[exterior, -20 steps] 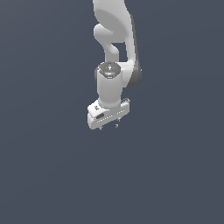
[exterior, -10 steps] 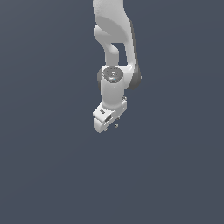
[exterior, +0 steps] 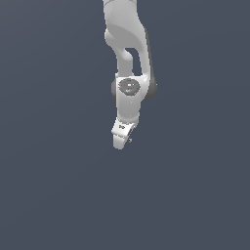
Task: Pick up the object and move it to a goal position.
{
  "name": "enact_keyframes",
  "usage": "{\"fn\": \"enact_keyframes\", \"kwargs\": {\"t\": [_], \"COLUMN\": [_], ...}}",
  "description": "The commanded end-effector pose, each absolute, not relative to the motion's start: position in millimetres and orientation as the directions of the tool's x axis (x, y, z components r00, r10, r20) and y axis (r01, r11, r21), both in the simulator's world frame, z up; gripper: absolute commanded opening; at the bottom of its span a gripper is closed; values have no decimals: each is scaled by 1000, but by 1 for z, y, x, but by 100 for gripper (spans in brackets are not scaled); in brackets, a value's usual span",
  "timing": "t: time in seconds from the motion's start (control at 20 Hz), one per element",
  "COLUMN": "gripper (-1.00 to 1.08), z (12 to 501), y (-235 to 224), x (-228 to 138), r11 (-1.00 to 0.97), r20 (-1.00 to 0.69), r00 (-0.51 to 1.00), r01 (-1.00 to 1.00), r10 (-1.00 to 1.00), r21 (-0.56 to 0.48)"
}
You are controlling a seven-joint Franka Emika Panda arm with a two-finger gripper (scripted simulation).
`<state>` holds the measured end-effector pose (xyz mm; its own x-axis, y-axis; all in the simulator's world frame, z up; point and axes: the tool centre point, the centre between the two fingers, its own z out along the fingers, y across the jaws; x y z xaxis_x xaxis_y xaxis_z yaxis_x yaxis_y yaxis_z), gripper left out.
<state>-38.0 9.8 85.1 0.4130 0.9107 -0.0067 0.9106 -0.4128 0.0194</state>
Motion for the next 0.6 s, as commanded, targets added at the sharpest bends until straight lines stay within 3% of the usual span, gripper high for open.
{"fn": "enact_keyframes", "kwargs": {"t": [0.0,0.55], "gripper": [100,100], "z": [80,63], "y": [13,24], "x": [-43,-60], "r11": [-338,-89], "r20": [-7,-3], "r00": [339,90], "r01": [941,996], "r10": [941,996], "r21": [15,3]}}
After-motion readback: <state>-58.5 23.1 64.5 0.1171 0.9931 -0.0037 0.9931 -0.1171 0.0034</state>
